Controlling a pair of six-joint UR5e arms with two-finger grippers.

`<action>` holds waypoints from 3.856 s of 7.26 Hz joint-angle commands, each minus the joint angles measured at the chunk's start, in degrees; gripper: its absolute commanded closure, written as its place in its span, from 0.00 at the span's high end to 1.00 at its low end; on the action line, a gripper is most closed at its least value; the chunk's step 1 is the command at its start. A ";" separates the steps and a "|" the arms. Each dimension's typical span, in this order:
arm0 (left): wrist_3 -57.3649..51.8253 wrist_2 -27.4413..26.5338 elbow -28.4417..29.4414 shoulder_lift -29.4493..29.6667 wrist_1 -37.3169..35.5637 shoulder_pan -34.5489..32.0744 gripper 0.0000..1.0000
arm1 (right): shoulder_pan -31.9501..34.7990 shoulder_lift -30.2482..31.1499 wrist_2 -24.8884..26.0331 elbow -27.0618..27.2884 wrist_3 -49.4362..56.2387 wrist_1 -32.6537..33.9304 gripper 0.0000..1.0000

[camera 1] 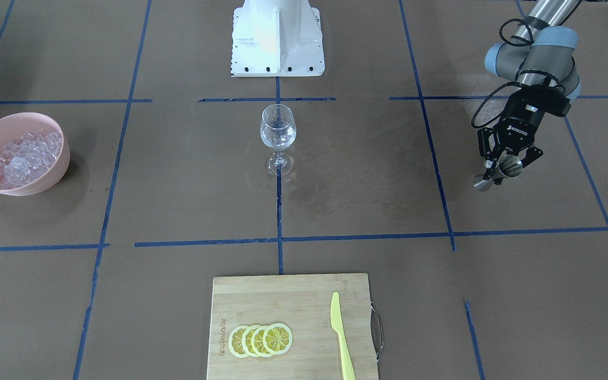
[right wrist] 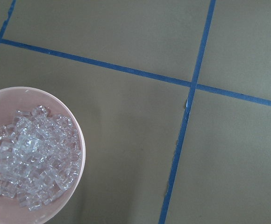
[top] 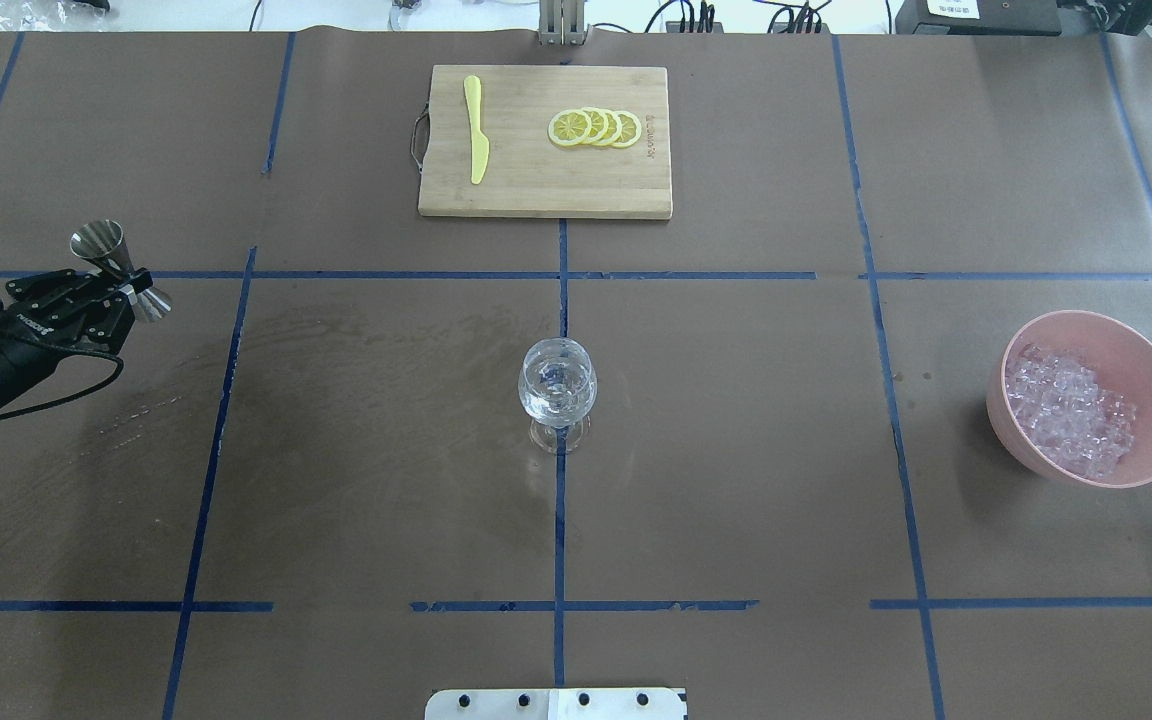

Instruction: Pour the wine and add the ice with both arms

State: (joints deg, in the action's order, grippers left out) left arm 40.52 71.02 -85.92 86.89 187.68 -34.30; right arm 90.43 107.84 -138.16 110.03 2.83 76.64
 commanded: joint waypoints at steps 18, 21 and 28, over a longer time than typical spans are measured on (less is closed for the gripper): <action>1.85 -11.07 4.44 0.03 1.11 13.12 0.25 | 0.44 0.18 0.09 -0.08 0.24 -0.09 1.00; 1.85 -11.07 4.36 0.03 1.11 13.47 0.34 | 0.45 0.18 0.09 -0.08 0.24 -0.09 1.00; 1.06 -12.22 3.39 -0.94 4.10 13.38 0.99 | 0.45 0.18 0.09 -0.17 0.07 -0.97 1.00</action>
State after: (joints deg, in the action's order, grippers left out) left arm 41.65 58.87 -82.04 86.13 191.47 -20.85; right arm 90.88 108.02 -138.08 109.93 2.94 75.92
